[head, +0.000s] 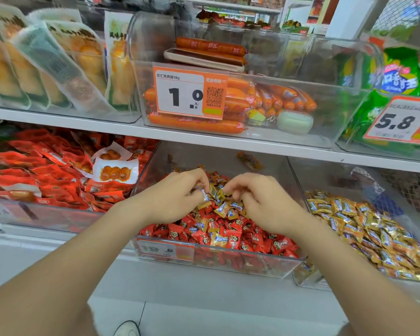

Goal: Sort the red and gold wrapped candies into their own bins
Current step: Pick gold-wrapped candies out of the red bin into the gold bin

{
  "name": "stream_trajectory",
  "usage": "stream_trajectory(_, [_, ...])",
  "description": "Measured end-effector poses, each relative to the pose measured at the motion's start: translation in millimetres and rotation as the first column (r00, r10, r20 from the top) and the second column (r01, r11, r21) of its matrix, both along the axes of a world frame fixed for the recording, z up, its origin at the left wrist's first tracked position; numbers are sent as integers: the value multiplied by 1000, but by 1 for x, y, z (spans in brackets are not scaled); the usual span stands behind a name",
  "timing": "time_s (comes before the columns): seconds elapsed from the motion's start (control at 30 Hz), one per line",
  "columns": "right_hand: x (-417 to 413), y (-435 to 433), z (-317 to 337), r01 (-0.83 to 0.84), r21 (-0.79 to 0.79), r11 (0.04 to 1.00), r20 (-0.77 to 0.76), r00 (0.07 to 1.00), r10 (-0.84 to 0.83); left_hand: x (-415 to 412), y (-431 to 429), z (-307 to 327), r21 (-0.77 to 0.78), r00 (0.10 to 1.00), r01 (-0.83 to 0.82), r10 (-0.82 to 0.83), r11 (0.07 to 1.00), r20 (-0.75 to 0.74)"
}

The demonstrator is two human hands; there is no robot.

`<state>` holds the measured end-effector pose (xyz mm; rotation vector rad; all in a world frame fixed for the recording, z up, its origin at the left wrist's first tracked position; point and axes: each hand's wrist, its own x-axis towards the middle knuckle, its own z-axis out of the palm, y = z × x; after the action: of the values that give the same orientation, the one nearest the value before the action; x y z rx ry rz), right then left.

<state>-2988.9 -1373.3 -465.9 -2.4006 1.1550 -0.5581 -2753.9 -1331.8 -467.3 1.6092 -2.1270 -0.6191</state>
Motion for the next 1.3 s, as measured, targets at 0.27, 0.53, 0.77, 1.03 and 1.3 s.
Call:
stream_trajectory(0.27, [11,-8,-25,-54,-105,993,-414,910,6,-2,-1,4,-75,995,-99,96,992,-40])
stream_trajectory(0.53, [0,-22,-15,-8,-77,997,-234,972,-10,-4,-5,1,-165,992,-121,124,979,9])
stream_trajectory(0.77, [-18,-17,-5,28,44,999,-48,998,-26,2,-8,-10,74,974,135,-146,988,174])
stream_trajectory(1.03, [-18,-12,-10,166,75,983,-144,978,-154,-8,-5,-11,-53,975,110,-97,992,201])
stream_trajectory(1.3, [-12,-9,-4,135,591,795,294,882,-368,-19,4,-6,35,983,145,-148,989,111])
